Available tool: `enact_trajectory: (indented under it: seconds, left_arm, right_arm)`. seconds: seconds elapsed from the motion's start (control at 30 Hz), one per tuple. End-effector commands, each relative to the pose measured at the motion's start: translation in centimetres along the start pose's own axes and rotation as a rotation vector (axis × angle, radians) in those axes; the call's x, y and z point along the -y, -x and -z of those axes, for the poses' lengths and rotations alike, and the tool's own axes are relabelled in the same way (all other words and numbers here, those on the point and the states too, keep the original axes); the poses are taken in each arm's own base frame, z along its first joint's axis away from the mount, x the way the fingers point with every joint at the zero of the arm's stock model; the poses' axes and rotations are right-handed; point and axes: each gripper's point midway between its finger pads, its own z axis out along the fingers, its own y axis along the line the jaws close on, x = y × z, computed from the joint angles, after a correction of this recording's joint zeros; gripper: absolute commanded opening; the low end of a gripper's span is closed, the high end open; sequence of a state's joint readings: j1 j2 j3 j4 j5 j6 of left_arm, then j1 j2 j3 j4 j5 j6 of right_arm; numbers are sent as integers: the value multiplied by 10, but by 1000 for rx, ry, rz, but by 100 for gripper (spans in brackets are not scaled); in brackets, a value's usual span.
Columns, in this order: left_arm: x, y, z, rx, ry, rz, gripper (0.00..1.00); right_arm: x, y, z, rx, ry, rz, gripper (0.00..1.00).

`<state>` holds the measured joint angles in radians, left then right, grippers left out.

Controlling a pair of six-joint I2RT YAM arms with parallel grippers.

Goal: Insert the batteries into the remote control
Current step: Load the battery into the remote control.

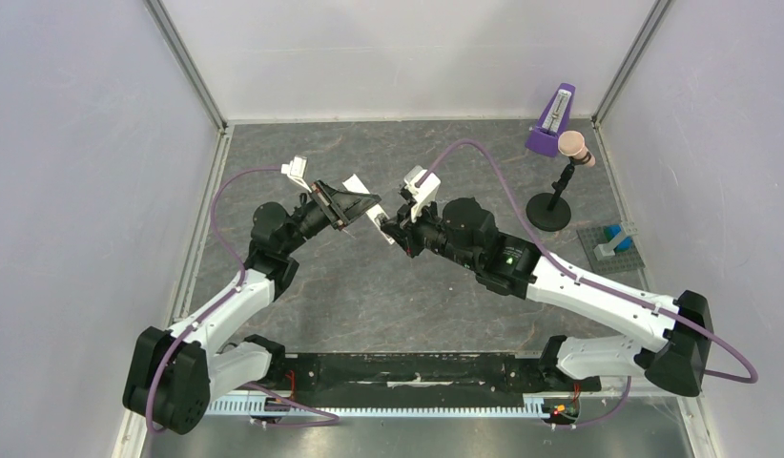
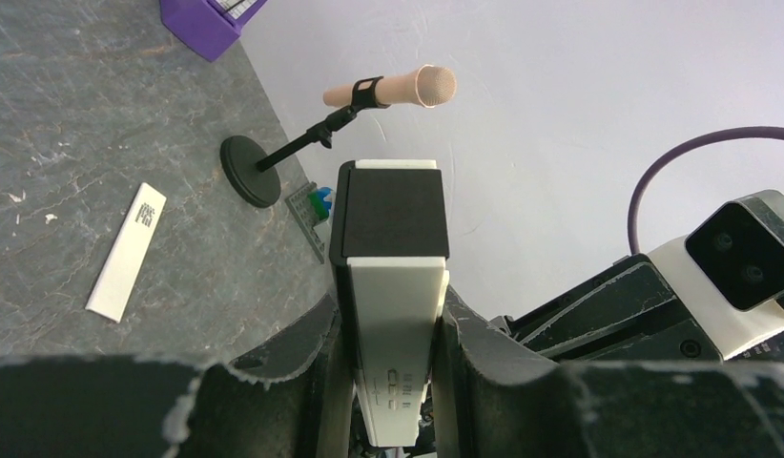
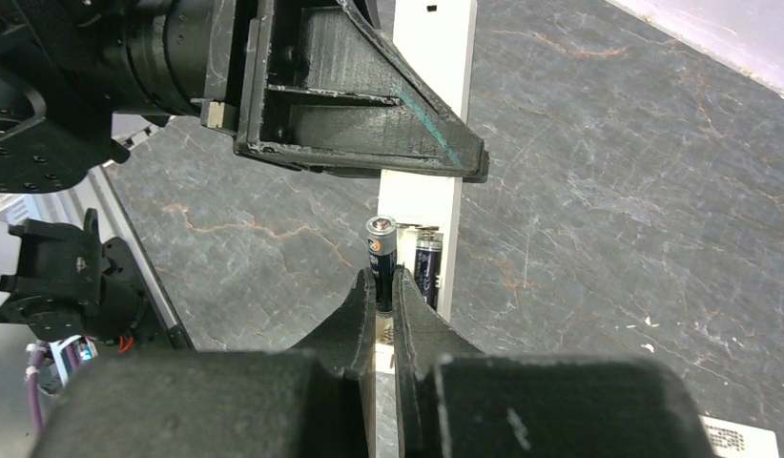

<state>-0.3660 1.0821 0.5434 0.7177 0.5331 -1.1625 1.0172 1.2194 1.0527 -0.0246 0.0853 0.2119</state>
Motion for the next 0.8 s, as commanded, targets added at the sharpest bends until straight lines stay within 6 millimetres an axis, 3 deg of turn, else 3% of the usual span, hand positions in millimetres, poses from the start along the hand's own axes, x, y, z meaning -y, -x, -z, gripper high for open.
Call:
enact_trajectory:
  seconds: [0.0, 0.33, 0.77]
  left_arm:
    - [22, 9, -1, 13, -52, 4, 2]
    - [17, 9, -1, 14, -26, 35, 2]
    - [2, 6, -6, 4, 11, 77, 2]
  right_arm:
    - [5, 18, 1, 26, -34, 42, 0]
    - [2, -1, -4, -47, -18, 68, 0]
    - [5, -15, -8, -128, -38, 85, 8]
